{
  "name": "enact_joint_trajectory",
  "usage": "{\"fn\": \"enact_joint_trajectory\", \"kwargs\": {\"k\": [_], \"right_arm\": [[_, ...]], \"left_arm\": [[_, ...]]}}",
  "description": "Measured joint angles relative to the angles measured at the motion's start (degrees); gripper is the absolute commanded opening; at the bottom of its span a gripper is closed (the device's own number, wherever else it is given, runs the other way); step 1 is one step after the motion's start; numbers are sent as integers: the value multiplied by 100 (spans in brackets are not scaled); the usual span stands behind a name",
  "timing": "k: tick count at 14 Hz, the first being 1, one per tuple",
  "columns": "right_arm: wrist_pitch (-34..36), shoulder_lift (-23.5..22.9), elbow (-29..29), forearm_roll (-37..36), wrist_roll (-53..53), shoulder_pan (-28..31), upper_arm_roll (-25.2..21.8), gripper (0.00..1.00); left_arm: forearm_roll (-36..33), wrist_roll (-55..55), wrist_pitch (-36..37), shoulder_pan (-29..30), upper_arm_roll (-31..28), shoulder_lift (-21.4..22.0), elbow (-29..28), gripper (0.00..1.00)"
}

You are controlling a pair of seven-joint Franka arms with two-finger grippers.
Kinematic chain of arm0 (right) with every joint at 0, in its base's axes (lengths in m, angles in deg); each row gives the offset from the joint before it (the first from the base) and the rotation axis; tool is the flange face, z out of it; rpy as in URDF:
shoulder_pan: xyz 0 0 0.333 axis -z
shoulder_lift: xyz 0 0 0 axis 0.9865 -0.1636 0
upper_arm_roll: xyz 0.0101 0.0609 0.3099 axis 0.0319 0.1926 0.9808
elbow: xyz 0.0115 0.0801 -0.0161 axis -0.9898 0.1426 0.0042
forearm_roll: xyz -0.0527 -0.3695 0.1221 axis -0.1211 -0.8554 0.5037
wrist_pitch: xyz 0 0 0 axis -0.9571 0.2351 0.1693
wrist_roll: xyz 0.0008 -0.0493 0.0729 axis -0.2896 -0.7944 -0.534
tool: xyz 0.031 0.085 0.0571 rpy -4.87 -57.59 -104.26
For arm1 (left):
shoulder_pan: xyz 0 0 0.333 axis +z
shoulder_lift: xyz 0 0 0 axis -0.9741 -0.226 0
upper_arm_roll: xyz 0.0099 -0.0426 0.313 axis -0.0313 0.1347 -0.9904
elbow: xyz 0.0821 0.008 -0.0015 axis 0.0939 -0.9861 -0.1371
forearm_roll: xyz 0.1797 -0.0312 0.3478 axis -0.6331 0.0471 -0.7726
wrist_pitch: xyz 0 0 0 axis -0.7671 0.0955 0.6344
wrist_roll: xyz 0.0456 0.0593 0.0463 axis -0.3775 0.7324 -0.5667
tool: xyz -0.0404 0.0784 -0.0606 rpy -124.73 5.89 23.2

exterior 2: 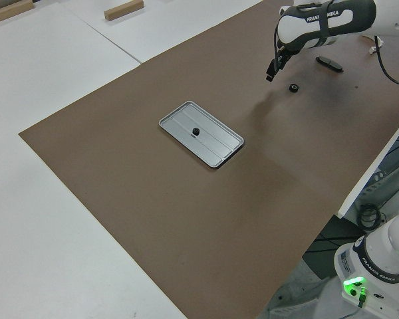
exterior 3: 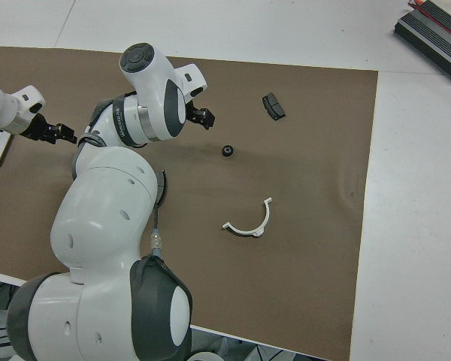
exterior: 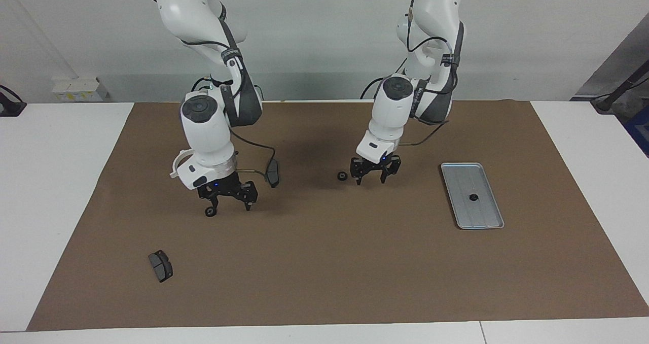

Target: Pick bearing gear from pile to tray

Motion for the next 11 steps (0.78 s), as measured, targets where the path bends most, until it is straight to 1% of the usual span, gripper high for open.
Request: {"fn": "enact_joint_trajectory", "kwargs": {"k": [1,3,4,9,10,11], "right_arm": [[-85,-11,110,1,94,113,1,100],[-406,-32,421,1,220,286,1,100],[-497,-50,541,1,291,348,1,100],[-634,-90,741,1,426,500,3,100],[-736,-94,823,1,438,551,2,95],[-831,-97,906,1,459,607,2,86]], "left_arm": [[0,-235,-100,-162,-3,-19,-67,67],[0,-545,-244,-421,-5,-109,-132,60],[0,-602,-264,-515,-8,-172,-134,58],[0,-642,-365,-647,-15,-354,-240,48],[0,-642,-381,-667,-15,-363,-269,42],[0,-642,-393,-684,-15,-367,-284,37]]}}
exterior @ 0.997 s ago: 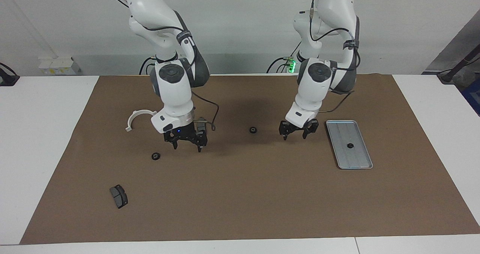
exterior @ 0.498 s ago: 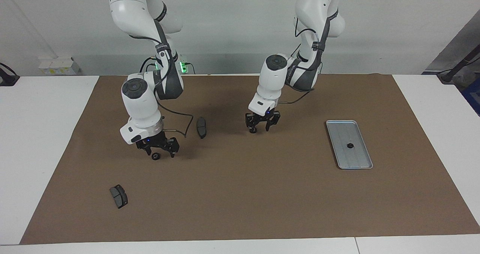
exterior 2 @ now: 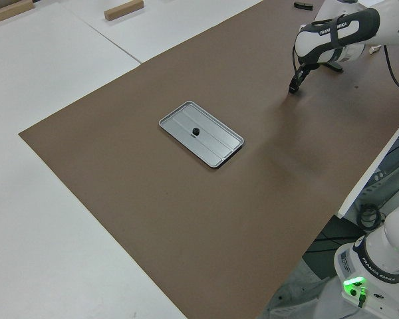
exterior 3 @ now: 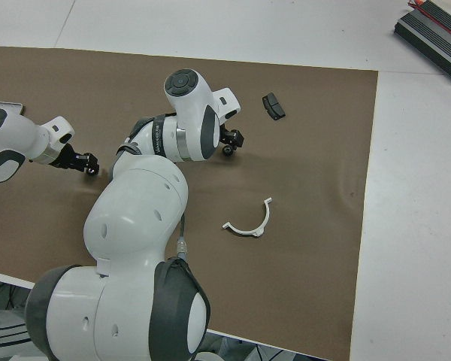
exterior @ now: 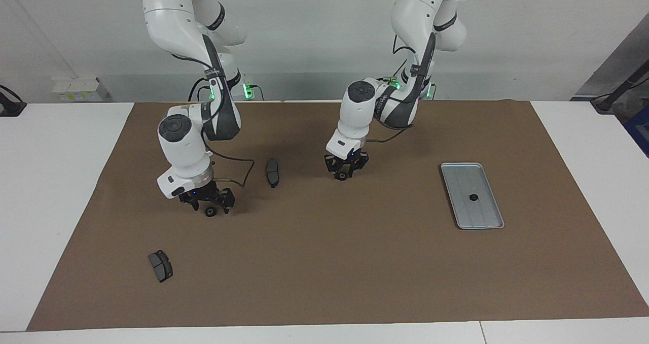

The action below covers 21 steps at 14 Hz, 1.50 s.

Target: Pick bearing gear from pile to tray

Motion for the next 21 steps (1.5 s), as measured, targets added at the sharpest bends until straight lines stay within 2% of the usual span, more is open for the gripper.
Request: {"fn": "enact_joint_trajectory", "kwargs": {"k": [2,3,5,6,7,11,13,17,21], "right_arm": [[-85,-3,94,0,12,84,0,64],[-93,-3,107,0,13,99,0,46],[-111,-2,108,0,13,96,9,14],[-121,-2,108,0,13,91,15,4],[-135,-2,106,0,13,83,20,0],[-166,29,-33,3,-9,33,52,0],[-158,98,-180,9,-263,-167,86,0],[183,252,-531,11,-1391,-1025,111,0],[220,254,-664,11,-2335,-1964,128,1]], "left_arm": [[0,0,-10,-13,0,-2,-2,26],[0,0,-16,-16,0,3,-1,16],[0,1,-35,-20,0,-1,-2,7],[0,1,-39,-21,0,-1,-2,2],[0,1,-40,-21,-4,-1,-1,1],[0,1,172,131,-128,12,252,0],[-2,113,621,598,-157,124,611,0],[-3,895,1193,1467,-173,429,755,0],[-4,2493,1522,2342,-185,434,728,0]]}}
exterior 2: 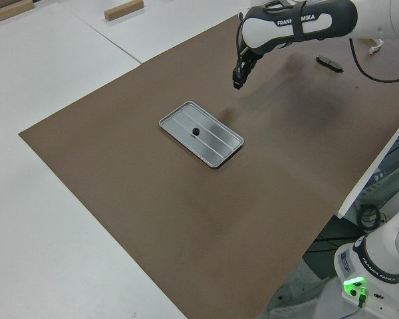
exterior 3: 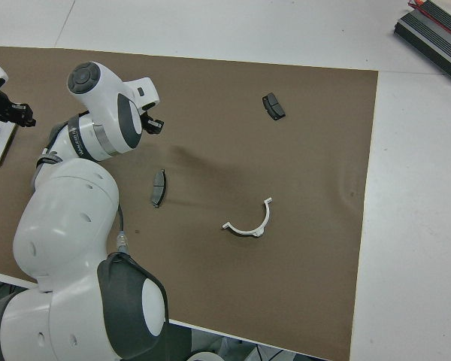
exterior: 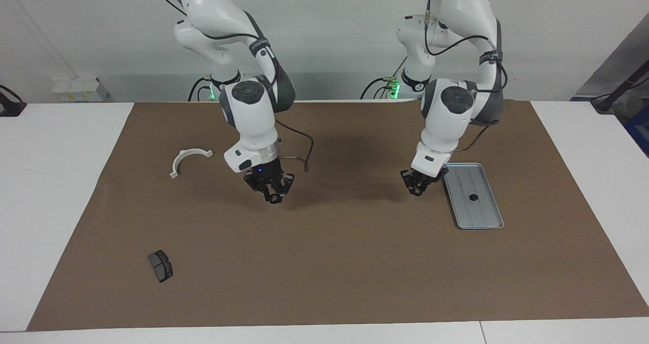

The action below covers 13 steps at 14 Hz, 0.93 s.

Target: Pick bearing gear from pile to tray

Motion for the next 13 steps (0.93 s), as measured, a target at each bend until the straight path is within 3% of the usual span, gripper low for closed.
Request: {"fn": "enact_joint_trajectory", "kwargs": {"k": [4,7,8,9,10,11,12,13], "right_arm": [[5,-35,2,-5,-769,-790,5,3],[7,-262,11,-62,-1045,-1197,4,13],[-31,-386,11,-161,-1123,-1272,4,22],[-143,-523,8,-330,-1312,-1307,4,56],[-243,-636,5,-456,-1456,-1314,3,100],[-278,-708,-7,-508,-1518,-1313,0,100],[-279,-738,-34,-511,-1522,-1312,-9,100],[-279,-735,-73,-511,-1522,-1301,-22,100]], "left_arm": [[0,1581,136,769,-5,7,-65,1],[0,2655,169,1203,-7,60,-307,5],[0,2956,170,1322,-8,107,-432,12],[0,3247,170,1436,-7,162,-568,18],[0,3485,170,1529,-5,210,-678,23],[0,3701,170,1610,-6,256,-766,28],[0,3913,170,1688,-5,298,-844,43],[0,4075,170,1756,-7,327,-895,75]]}}
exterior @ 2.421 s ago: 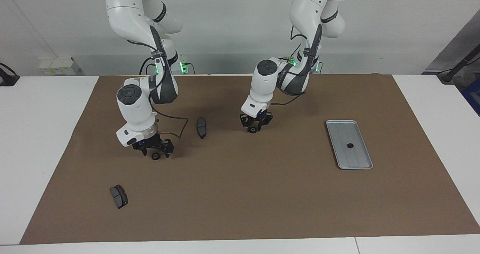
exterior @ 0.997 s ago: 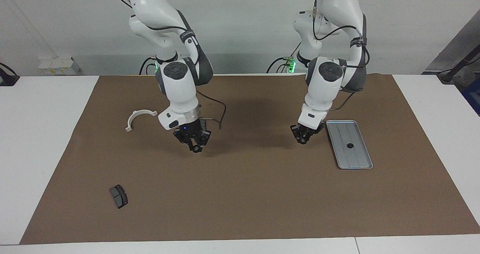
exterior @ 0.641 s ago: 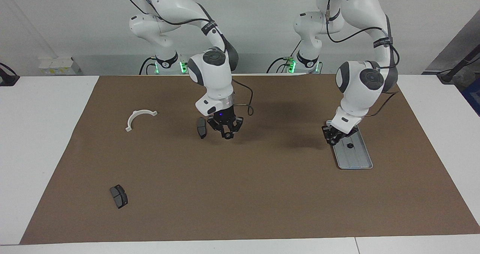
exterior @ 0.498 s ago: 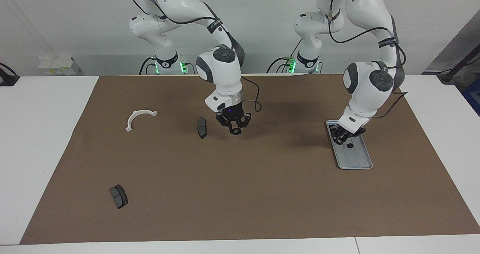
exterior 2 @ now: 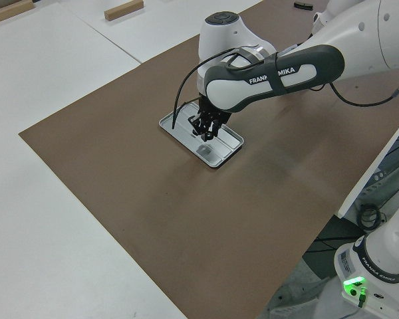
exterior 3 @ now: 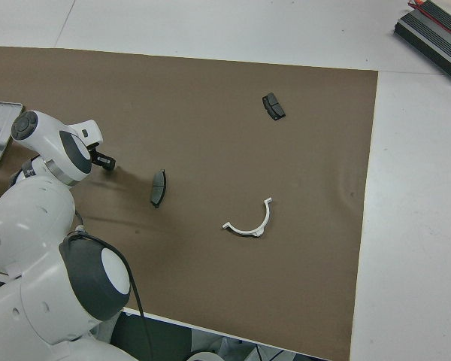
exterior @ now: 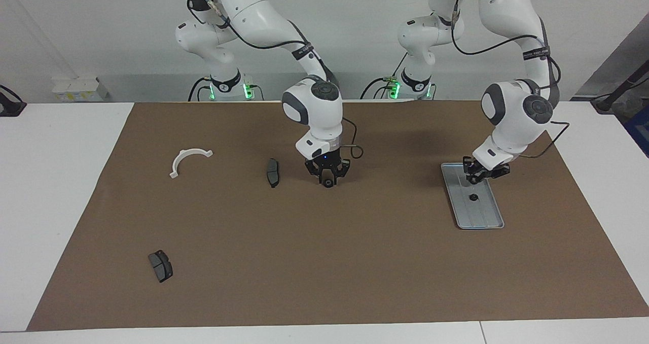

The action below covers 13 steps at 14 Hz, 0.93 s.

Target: Pick bearing gear from pile to tray

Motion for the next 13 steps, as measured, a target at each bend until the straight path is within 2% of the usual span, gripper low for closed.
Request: {"fn": "enact_joint_trajectory", "kwargs": {"k": [1,2,5,7,9,13], "right_arm": [[2,21,-58,-1,0,41,-14,100],[18,86,-93,-6,3,119,-33,100],[247,470,-103,-29,387,626,-45,100],[556,789,-104,-30,780,1090,-53,100],[861,1109,-100,-29,1166,1521,-61,100],[1318,1700,-115,-26,1987,2268,-68,100]], "left_arm": [[0,108,-1,55,1,20,-25,96],[0,162,-2,78,1,35,-33,100],[0,158,-19,53,59,73,-30,100],[3,-277,-50,-101,116,84,1,100],[3,-1290,-78,-636,150,90,38,100],[3,-3775,-463,-2119,206,100,37,100]]}}
